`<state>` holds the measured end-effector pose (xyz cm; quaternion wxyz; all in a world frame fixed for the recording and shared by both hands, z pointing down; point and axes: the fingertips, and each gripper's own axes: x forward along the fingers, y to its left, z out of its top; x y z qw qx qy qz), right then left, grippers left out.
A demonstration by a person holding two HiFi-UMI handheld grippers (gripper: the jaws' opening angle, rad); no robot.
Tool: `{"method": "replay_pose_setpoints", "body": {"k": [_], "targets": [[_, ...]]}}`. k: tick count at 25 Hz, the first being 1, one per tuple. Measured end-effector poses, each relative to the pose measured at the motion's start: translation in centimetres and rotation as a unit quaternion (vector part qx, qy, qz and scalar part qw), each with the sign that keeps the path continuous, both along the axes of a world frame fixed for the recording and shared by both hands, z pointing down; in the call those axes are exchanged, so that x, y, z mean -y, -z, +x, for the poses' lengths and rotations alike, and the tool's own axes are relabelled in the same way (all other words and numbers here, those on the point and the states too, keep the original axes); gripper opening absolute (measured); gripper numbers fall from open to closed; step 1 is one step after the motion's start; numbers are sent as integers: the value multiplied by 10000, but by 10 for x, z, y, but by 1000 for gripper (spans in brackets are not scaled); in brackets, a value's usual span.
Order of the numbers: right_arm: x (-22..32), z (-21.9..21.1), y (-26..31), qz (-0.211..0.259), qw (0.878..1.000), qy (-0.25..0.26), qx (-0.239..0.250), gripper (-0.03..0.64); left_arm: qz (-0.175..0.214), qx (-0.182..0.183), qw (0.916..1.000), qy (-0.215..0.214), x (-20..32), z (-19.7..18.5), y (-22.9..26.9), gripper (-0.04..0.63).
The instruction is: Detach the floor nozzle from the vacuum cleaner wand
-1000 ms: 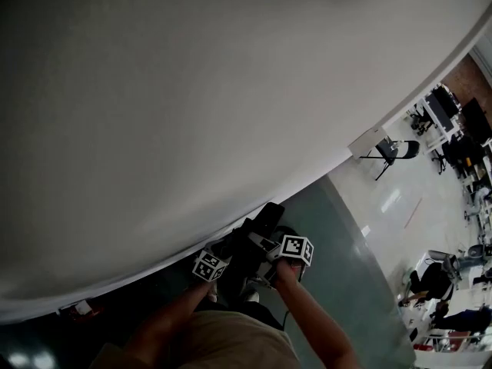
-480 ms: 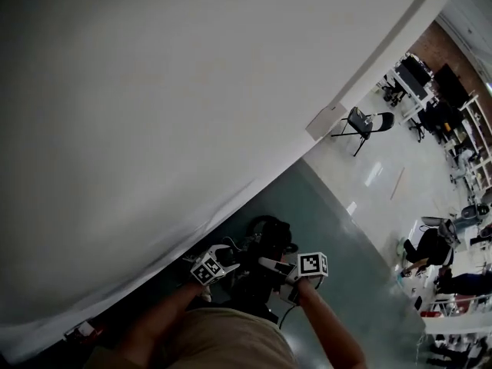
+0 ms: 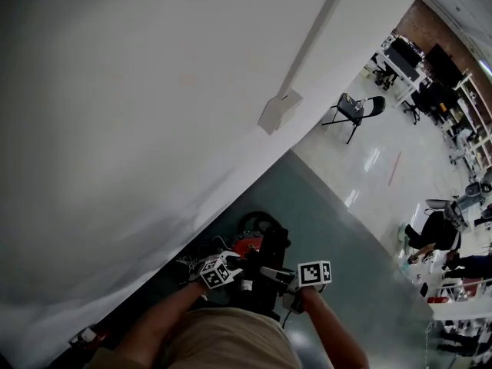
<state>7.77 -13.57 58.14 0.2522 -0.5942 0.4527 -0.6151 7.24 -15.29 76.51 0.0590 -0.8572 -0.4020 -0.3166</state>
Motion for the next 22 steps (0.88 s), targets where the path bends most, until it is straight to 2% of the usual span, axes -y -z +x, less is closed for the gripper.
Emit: {"method": "replay_pose_setpoints", "body": {"k": [3,5,7,10,12,14,18,22], "targets": [[-9,18,0,-111,9988,-13,-480,298,46,11,10000,71,-14,16,1,146],[-16,28,-10,-270,9982,53,-527,298,45,22,9999,128,-21,26,1,146],[-21,32,-21,-282,9992,160,-243,298,76,22,9999,112,-31,33,0,146],[-28,36,-23,61,9996,66,268,255,-44,98,9999,-41,-40,37,-2,146],[-35,36,-22,168,9994,70,310,245,-384,199,9987,-255,-45,32,0,160],[-39,32,-20,189,9993,188,280,244,-496,195,9976,-432,-47,24,2,167],[-40,33,-19,172,9992,271,234,242,27,-58,9989,-459,-42,21,-1,164],[-37,31,-17,16,9995,309,78,242,169,-205,9995,-159,-38,21,-1,156]]}}
